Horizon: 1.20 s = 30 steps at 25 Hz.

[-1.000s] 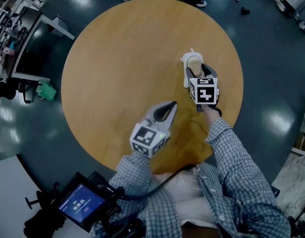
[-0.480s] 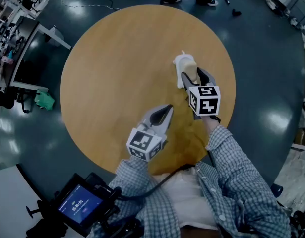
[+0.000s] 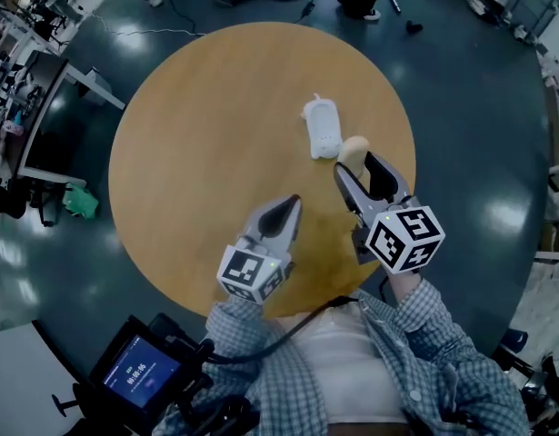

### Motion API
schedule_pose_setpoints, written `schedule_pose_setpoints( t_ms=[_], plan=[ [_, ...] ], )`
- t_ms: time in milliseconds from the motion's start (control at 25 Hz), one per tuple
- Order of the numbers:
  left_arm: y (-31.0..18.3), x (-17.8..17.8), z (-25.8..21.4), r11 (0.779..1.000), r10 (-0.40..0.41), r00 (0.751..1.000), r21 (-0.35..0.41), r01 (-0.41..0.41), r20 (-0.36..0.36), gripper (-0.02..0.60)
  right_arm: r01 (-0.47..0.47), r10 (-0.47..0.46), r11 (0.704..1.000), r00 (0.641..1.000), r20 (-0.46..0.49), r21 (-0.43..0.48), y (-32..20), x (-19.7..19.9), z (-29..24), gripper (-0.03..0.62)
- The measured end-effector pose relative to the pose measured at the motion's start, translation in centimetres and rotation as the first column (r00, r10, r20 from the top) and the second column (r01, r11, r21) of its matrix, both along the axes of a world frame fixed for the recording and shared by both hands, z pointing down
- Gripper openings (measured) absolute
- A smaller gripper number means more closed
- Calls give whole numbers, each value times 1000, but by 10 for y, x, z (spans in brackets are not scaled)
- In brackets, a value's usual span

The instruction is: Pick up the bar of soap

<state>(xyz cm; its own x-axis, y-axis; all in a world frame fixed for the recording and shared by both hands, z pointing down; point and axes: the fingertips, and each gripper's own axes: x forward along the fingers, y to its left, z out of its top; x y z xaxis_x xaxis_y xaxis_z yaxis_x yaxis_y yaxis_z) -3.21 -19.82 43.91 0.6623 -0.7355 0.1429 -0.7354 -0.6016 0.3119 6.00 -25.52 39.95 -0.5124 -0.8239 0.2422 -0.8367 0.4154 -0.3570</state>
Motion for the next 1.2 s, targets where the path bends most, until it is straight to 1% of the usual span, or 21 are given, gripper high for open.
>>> schedule_pose_setpoints(
  t_ms=[120, 240, 400, 680, 1200],
  plan=[
    [10, 3, -3, 1000, -1, 1000, 9, 1, -7, -2, -10, 9, 1000, 999, 34, 25, 21, 9, -14, 259],
    [20, 6, -5, 1000, 10, 1000, 19, -10, -6, -2, -26, 24, 999, 998, 60, 35, 38, 15, -17, 259],
    [30, 7, -10, 999, 8, 1000, 32, -8, -1, -2, -37, 34, 999, 998, 60, 39, 53, 18, -15, 259],
    [34, 7, -16, 999, 13, 1000, 49, -13, -6, -2, -35, 32, 999, 998, 54, 38, 60, 16, -14, 259],
    [37, 6, -15, 999, 12, 1000, 48, -12, -3, -2, -28, 26, 999, 998, 56, 41, 62, 13, -14, 259]
  ],
)
